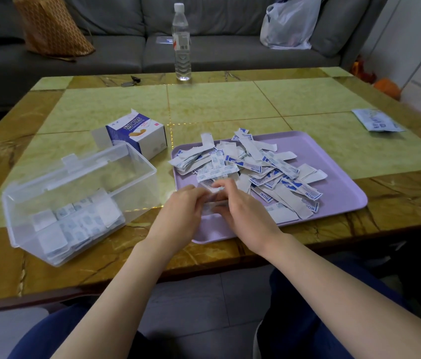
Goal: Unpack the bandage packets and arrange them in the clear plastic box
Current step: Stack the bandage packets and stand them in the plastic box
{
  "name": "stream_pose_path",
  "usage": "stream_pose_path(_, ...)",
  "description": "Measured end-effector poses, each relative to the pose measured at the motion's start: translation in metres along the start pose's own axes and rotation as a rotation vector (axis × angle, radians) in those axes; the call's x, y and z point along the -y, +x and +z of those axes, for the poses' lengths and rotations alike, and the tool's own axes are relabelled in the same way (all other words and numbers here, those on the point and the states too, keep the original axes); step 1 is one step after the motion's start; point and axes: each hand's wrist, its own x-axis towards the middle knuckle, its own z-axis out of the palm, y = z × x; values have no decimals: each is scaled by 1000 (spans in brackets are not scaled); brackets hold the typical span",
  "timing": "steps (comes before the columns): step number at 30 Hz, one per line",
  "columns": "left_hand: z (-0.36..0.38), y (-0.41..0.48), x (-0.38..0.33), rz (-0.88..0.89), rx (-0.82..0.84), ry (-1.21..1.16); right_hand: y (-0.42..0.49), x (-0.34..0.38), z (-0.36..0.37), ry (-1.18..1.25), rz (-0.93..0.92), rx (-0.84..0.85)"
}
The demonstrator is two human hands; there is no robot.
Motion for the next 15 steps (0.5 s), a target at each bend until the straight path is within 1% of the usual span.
stream_pose_path(2,6,0,-1,2,89,-6,0,0,0,27,39,-9)
stream_pose_path(5,12,-2,0,-18,191,67,0,-1,1,-91,54,-1)
stream_pose_path(7,11,-3,1,-14,206,140,-1,-1,1,-151,74,-17)
stream_pose_path(9,9,-6,3,16,175,297,-1,-2,3,-163,80,-12)
stream_pose_path(12,8,-9,10,12,156,509,0,0,7,-18,137,22)
stream_pose_path(15,15,-11,12,69,113,539,-2,7,12,128,188,82)
